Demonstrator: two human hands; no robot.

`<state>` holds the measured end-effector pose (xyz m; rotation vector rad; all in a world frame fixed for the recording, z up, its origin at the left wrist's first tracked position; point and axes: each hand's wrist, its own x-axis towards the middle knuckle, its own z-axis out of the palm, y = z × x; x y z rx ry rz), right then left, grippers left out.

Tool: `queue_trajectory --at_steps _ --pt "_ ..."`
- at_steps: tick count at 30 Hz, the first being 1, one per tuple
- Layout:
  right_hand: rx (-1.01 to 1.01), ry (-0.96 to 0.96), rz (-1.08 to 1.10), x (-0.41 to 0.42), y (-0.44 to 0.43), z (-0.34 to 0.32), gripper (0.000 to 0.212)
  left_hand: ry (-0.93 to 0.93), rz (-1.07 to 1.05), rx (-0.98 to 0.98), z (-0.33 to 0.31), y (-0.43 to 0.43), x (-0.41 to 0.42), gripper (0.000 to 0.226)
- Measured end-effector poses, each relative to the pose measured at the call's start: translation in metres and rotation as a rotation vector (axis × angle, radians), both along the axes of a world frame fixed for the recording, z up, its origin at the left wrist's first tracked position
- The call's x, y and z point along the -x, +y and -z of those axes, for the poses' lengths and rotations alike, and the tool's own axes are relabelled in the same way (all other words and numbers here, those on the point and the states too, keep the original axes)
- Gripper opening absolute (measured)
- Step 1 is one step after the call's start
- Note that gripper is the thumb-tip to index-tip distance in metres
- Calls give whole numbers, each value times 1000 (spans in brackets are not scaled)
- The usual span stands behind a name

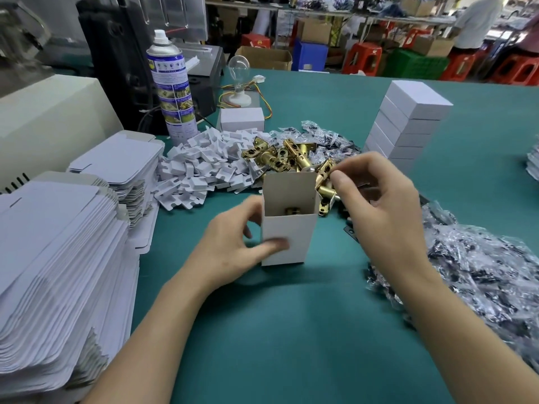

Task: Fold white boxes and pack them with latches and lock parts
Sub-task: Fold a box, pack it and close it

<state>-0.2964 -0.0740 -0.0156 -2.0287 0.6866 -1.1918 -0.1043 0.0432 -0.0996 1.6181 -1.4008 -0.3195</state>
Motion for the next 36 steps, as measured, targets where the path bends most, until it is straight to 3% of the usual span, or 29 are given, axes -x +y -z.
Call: queue_trajectory --at_steps 3,6,9,12,22,29,34,36 --pt "-121 1 -24 -1 -4 19 5 60 -124 240 -6 1 7 59" --pt "-144 -31 -115 -10 -1 35 4 91 -163 318 -9 2 13 59" --pt "-172 -110 -141 -20 1 47 15 96 -180 337 -9 2 16 54" --pt "-209 -165 -133 -31 -3 51 10 99 -200 325 -9 1 16 49" --pt "-200 -148 -229 -36 -6 64 21 59 -162 272 -8 -3 16 11" --pt "-218 -189 -257 -32 -6 63 30 45 -148 340 -14 -5 22 14" --pt "-311 -266 -259 -31 -4 62 9 1 -148 387 -17 -4 24 10" --pt "-353 -334 -279 -31 -4 61 17 14 -157 409 -18 -5 26 25"
